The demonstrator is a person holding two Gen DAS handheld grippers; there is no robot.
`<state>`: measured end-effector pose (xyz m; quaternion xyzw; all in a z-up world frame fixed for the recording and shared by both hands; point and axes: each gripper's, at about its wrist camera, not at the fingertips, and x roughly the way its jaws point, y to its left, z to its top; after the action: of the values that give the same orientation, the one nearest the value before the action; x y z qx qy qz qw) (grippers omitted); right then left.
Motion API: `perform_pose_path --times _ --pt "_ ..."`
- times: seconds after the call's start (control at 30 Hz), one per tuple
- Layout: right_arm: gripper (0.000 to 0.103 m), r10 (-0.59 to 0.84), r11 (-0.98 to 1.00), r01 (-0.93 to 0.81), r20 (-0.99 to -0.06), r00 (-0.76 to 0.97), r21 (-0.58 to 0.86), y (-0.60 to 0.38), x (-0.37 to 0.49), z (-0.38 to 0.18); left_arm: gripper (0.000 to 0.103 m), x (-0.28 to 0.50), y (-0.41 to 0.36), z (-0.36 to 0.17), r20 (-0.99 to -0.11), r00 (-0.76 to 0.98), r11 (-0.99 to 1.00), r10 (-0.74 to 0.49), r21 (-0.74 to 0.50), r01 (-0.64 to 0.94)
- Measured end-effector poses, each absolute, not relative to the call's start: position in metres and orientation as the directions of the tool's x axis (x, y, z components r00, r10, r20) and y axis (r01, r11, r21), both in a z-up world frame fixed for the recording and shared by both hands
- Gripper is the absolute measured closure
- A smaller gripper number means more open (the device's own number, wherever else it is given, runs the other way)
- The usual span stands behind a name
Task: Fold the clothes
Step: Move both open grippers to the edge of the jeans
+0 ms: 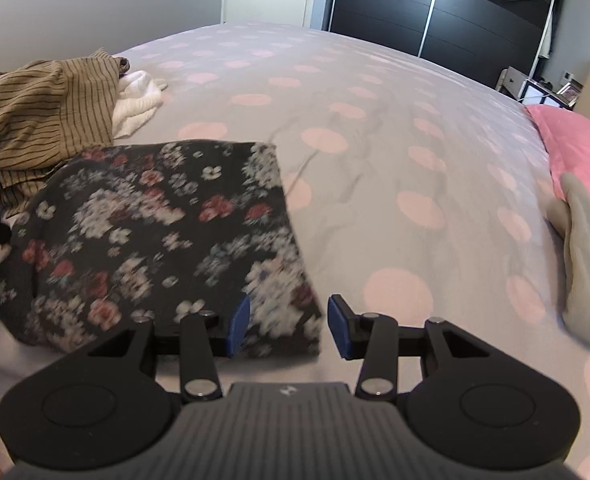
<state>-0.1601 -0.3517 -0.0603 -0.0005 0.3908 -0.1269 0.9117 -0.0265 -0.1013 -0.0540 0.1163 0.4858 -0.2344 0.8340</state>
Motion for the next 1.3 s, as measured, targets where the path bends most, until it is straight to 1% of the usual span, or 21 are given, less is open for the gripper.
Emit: perform_pose_path --times 0.13,0.33,0.4,0.63,0.8,0.93,1.07,1.1,1.17,1.3 --pt "0.057 -0.224 0.964 0.26 -0.673 0.704 -0.049 -0.333 -0.176 -0.068 0.076 -0.05 -0.099 -0.064 -0.876 0.407 0.871 -0.259 -0.03 0.49" --pt "0.057 -0.181 0.977 0.211 -0.653 0.735 -0.033 -0.321 -0.173 -0.075 0.076 -0.067 -0.099 -0.075 -0.884 0.387 0.873 -0.262 -0.046 0.486" --pt "0.057 -0.158 0.98 0.201 -0.659 0.736 -0.01 -0.322 -0.168 -0.078 0.076 -0.068 -0.101 -0.077 -0.882 0.387 0.87 -0.268 -0.049 0.491" --pt "0.057 -0.133 0.986 0.167 -0.736 0.664 -0.027 -0.322 -0.153 -0.102 0.076 -0.069 -0.102 -0.08 -0.882 0.383 0.886 -0.276 -0.079 0.457" --pt "0.057 -0.144 0.986 0.155 -0.74 0.657 -0.054 -0.318 -0.152 -0.101 0.076 -0.069 -0.106 -0.08 -0.88 0.372 0.892 -0.297 -0.117 0.437" --pt "0.057 -0.15 0.988 0.132 -0.733 0.663 -0.083 -0.311 -0.151 -0.098 0.076 -0.064 -0.109 -0.087 -0.884 0.366 0.916 -0.291 -0.147 0.373" --pt "0.057 -0.133 0.991 0.104 -0.703 0.699 -0.083 -0.306 -0.152 -0.093 0.076 -0.054 -0.105 -0.093 -0.883 0.355 0.93 -0.308 -0.201 0.307" --pt "0.057 -0.129 0.992 0.096 -0.697 0.705 -0.086 -0.305 -0.151 -0.093 0.077 -0.052 -0.104 -0.093 -0.881 0.353 0.93 -0.314 -0.211 0.299" --pt "0.057 -0.13 0.992 0.09 -0.709 0.693 -0.093 -0.303 -0.147 -0.096 0.086 -0.05 -0.102 -0.095 -0.879 0.35 0.93 -0.325 -0.231 0.285" --pt "0.057 -0.14 0.99 0.103 -0.723 0.676 -0.096 -0.305 -0.14 -0.098 0.091 -0.046 -0.091 -0.088 -0.871 0.346 0.927 -0.348 -0.266 0.264"
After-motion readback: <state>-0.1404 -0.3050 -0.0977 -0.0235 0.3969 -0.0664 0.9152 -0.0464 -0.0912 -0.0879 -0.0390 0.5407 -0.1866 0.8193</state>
